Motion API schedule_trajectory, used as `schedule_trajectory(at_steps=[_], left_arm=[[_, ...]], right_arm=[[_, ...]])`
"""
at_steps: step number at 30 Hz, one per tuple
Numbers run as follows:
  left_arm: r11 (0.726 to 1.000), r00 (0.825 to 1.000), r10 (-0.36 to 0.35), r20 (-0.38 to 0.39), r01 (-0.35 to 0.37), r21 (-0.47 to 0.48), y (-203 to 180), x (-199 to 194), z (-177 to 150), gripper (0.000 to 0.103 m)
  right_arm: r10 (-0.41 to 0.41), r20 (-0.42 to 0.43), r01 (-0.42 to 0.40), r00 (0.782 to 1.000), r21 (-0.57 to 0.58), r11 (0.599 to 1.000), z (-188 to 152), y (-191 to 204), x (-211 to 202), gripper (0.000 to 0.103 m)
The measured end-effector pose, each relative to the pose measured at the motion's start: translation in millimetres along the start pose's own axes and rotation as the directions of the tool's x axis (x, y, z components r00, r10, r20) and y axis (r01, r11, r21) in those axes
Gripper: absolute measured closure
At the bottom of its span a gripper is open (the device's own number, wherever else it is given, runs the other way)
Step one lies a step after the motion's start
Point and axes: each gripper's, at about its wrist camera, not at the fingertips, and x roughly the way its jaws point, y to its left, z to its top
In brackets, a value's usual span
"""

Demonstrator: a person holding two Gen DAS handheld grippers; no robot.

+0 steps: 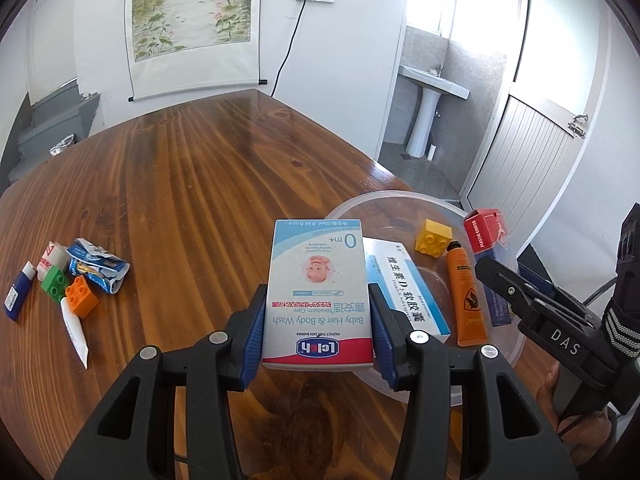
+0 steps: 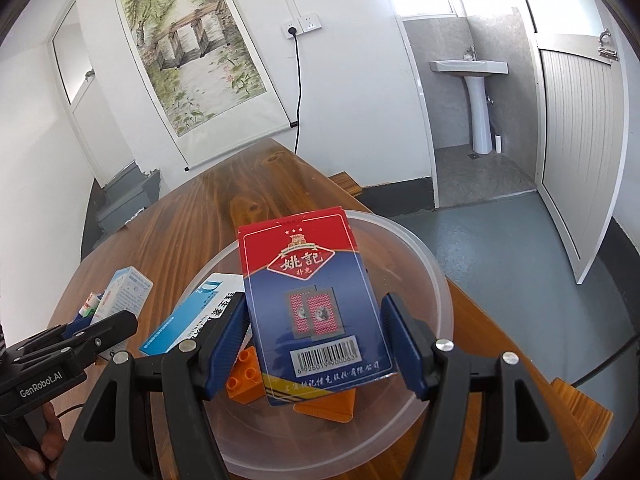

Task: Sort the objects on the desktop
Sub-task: 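Open left gripper over bowl to drop baby wash box while right gripper releases red box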

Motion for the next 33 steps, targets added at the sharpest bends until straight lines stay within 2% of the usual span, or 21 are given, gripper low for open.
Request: schedule_trajectory(at_steps=[15,16,18,21,27,33], left_arm=[[0.994,0.995,-0.097,-0.038,0.099,0.053,-41.2,18.8,12.2,0.053],[0.992,0.993,-0.109,-0.045,0.111,0.051,-42.6,19.9,13.1,0.052],[0.990,0.991,-0.126,-0.037,0.128,0.054,-45.0,18.1,13.9,0.036],[0.990,0.993,-0.122,-0.001,0.122,0.068,-48.2,11.7,15.2,0.028],[0.995,0.996,-0.092,0.007,0.091,0.051,-42.0,10.1,16.4,0.028],[0.997,0.999,-0.005,0.038,0.002,0.073,-34.8,3.2,14.3,0.028]], right_arm=[[0.016,-0.018,-0.016,1.000,0.001,1.000,2.4,-10.9,0.9,0.031],[0.018,-0.016,-0.018,1.000,0.004,1.000,3.0,-11.2,1.0,0.031],[0.021,-0.018,-0.020,1.000,0.016,1.000,3.0,-13.6,1.3,0.031],[0.024,-0.018,-0.023,1.000,0.040,0.999,2.1,-19.0,2.1,0.028],[0.024,-0.014,-0.024,1.000,0.036,0.999,0.3,-18.2,-0.5,0.028],[0.031,-0.010,-0.031,0.999,0.020,0.999,-0.9,-10.6,-2.3,0.028]])
